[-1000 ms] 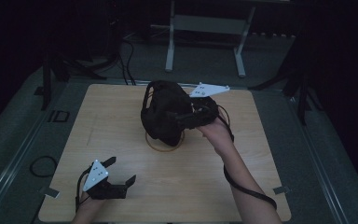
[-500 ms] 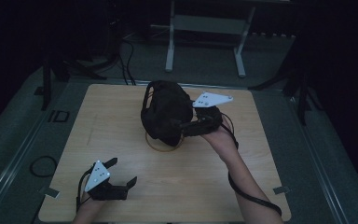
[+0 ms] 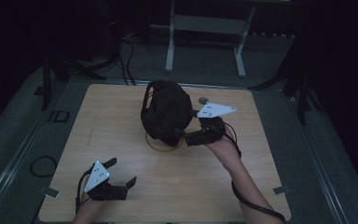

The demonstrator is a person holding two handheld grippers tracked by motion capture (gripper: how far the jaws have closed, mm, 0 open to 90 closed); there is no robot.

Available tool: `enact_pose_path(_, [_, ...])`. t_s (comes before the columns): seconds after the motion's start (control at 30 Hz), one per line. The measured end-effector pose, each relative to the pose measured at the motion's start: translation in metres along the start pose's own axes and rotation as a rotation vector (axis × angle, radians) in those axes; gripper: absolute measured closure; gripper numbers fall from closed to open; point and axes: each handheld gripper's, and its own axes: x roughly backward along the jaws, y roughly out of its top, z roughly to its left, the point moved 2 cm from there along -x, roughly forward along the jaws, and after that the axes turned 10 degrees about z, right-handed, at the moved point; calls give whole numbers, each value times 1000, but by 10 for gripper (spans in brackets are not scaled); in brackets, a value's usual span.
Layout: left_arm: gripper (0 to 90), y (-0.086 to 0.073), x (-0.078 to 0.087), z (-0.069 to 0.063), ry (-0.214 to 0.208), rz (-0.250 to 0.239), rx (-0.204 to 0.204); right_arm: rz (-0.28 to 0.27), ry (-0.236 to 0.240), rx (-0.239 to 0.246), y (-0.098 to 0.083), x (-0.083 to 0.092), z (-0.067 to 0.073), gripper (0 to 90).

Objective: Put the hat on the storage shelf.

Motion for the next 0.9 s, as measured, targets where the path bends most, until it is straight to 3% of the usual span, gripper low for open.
enact_pose_path(0.37, [5, -1, -1, 0, 3, 5, 1, 10, 42, -6, -32, -8, 6, 131])
enact_pose_path(0.9, [6, -3, -3, 1, -9, 14, 10, 14, 48, -6, -68, -6, 8, 132])
